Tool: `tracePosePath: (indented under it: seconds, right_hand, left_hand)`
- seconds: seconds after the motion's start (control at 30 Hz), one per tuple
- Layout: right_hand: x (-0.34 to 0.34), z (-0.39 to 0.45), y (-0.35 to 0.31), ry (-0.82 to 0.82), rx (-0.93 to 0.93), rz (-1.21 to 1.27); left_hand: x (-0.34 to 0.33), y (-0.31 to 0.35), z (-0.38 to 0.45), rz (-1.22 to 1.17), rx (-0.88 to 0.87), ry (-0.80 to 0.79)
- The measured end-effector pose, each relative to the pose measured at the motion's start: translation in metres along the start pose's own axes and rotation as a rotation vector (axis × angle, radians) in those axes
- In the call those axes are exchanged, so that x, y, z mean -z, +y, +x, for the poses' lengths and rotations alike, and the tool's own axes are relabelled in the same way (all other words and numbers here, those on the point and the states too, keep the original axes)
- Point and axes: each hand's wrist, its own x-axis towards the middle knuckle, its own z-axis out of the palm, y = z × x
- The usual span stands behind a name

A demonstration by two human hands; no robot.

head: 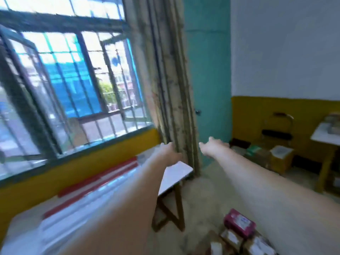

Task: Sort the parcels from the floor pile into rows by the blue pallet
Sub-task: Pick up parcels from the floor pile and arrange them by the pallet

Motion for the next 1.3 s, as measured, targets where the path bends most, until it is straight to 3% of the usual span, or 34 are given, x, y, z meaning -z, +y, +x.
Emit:
tracePosePath:
  seconds: [0.17,0.33,0.73,0.97,1.3]
  right_hand:
    - [0.064,-0.142,-0.117,0.094,0.305,-0.054]
    - [0.057,-0.252,-0.212,0.081,0.523,-0.012]
    - [-0.073,-0.516,-0.382,-0.086,0.934,0.096]
    - [-0.168,-0.590,-0.464,-0.179,1.105,0.052]
    - [-0.278,-0.618,-0.561,-0.313,1.360,-0.085]
  left_hand:
    - [0.117,-0.072,-0.118,0.047,0.135,0.170]
    - [0.178,-0.165,-0.233,0.103,0.301,0.250]
    - [0.184,-0.392,-0.517,0.147,0.715,0.232]
    - [0.161,-0.488,-0.556,0.053,0.860,0.115]
    - [0.105,-0.598,-0.566,-0.005,1.029,0.051]
